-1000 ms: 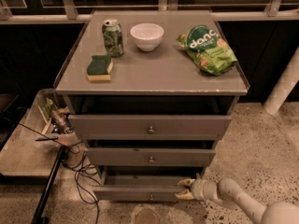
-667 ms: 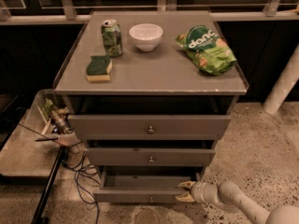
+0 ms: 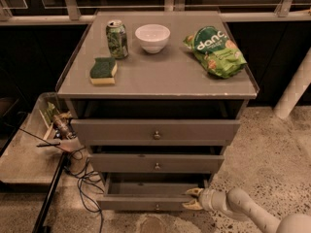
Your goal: Open bottom drawer
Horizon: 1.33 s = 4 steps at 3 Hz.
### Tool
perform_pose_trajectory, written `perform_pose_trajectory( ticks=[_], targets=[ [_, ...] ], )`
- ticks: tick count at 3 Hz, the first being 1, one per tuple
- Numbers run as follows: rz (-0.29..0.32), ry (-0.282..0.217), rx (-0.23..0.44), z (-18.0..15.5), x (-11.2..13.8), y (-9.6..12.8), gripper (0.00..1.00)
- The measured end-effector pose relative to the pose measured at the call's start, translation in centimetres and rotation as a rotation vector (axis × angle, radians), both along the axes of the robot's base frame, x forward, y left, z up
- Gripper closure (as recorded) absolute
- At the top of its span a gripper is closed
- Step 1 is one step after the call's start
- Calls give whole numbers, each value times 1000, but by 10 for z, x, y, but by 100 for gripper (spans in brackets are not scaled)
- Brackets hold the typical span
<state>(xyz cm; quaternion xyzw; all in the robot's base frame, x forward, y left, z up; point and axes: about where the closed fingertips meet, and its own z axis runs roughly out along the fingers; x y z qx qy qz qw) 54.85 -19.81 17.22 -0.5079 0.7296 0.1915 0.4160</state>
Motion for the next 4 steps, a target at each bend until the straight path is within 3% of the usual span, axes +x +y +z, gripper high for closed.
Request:
perform_pose_trajectory(
  ticks=[1,2,3,4],
  targets=[
    [0,0,0,0,0,0,36],
    [0,0,0,0,0,0,37],
    [0,-1,4,0,-2,0,61],
    [-6,-15,14,3,-30,-14,84]
  ],
)
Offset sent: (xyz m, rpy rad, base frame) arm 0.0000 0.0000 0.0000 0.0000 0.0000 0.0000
